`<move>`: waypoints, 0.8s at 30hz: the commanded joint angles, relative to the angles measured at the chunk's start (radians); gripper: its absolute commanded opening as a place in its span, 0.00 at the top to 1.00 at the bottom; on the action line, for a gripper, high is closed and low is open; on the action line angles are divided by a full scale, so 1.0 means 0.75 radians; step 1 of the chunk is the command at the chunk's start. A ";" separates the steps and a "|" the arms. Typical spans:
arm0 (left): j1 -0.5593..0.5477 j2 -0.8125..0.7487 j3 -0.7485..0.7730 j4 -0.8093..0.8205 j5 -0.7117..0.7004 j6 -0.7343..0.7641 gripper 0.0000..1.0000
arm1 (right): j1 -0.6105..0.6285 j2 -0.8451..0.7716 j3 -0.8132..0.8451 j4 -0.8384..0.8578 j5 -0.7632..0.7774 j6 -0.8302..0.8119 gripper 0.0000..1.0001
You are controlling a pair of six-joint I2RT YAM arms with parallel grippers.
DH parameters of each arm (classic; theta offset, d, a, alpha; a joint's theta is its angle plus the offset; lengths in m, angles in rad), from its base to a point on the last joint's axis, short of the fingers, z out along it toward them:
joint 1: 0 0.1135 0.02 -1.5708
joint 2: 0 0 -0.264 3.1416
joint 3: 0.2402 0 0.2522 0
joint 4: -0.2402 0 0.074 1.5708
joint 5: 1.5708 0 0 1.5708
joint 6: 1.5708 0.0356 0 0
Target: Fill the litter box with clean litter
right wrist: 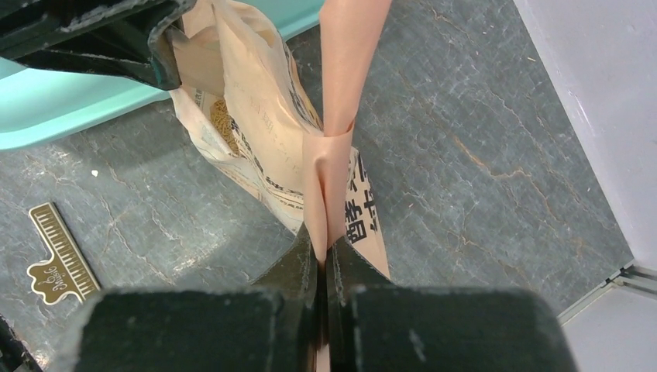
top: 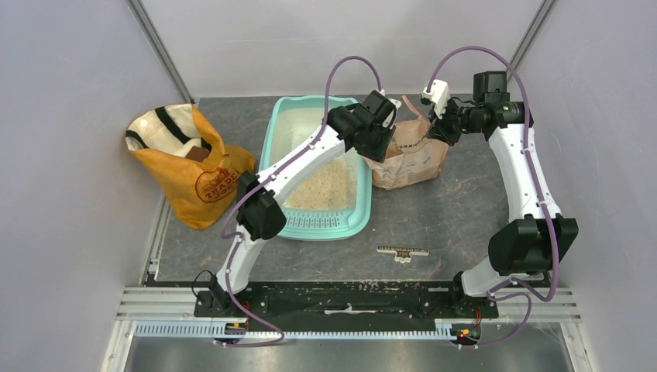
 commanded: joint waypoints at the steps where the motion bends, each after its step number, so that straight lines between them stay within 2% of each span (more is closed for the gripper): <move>1: 0.032 0.115 0.019 -0.022 0.264 -0.121 0.98 | 0.006 -0.093 0.041 0.176 -0.175 0.037 1.00; 8: 0.092 0.191 -0.040 0.058 0.600 -0.207 0.98 | 0.006 -0.078 0.032 0.176 -0.184 0.042 1.00; 16: 0.130 0.231 -0.106 0.338 0.995 -0.333 0.98 | 0.006 -0.069 0.019 0.188 -0.186 0.055 1.00; 24: 0.156 0.268 -0.205 0.759 1.234 -0.622 0.98 | 0.006 -0.045 0.067 0.167 -0.217 0.078 1.00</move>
